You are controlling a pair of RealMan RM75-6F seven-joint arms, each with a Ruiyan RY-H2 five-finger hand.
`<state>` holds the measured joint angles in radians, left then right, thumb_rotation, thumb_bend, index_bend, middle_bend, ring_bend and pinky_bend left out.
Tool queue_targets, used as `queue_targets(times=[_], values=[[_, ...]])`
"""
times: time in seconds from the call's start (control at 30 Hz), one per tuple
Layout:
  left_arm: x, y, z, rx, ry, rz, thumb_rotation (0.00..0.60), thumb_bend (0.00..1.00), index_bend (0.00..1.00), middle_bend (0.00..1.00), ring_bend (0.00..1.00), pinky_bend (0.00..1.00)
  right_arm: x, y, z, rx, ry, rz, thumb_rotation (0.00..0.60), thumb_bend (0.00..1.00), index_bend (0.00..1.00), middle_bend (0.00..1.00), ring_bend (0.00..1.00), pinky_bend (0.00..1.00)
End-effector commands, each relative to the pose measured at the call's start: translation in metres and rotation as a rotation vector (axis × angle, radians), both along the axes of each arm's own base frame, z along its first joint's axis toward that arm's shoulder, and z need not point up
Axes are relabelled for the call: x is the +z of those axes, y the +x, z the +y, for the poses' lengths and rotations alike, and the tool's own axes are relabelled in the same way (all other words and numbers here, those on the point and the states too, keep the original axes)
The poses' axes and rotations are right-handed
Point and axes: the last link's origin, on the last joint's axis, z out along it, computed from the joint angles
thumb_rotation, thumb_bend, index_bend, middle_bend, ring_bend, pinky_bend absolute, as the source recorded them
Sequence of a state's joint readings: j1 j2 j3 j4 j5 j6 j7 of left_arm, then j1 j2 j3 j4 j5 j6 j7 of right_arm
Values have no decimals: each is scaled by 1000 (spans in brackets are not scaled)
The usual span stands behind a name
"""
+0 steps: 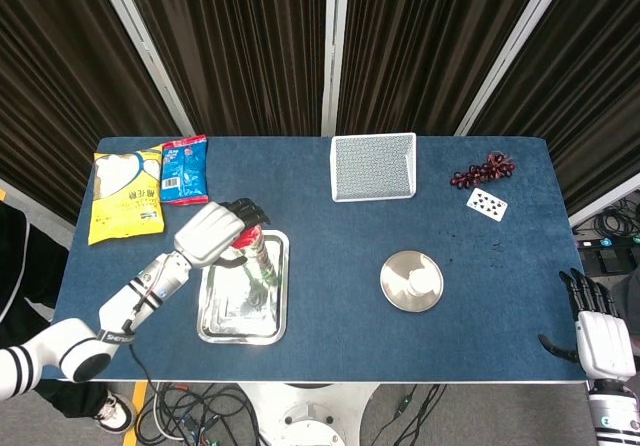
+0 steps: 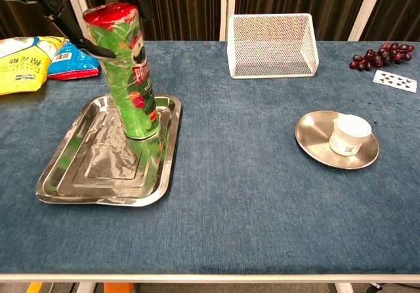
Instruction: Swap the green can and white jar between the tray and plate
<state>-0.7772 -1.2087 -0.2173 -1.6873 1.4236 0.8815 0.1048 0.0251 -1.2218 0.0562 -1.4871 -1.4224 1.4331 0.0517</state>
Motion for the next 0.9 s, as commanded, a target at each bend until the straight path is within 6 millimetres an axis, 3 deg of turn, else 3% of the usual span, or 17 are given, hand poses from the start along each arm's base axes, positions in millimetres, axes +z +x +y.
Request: queue_targets(times=[0.03,0.33,0.57,0.73,0.9], values=[[-1,2,2,-6,9,5,600,229,354,301,259,584,0,0,0,-2,0,-1,600,84,0,0,0,0],[2,20,4,-53,26,-16,600,270,430,402,350,640,2,-3,0,-10,-6,-4,600,84,0,0,0,0],[7,66,17,-153,44,-40,600,278,430,402,350,640,2,-6,1,-16,-9,-7,600,85,0,0,0,0],[-11,92,33,-185,20,-53,600,277,431,402,349,637,4,-7,2,-19,-17,-13,600,90,0,0,0,0],[-36,106,47,-200,8,-59,600,277,422,399,349,632,6,-11,3,-27,-22,-17,600,91,0,0,0,0]])
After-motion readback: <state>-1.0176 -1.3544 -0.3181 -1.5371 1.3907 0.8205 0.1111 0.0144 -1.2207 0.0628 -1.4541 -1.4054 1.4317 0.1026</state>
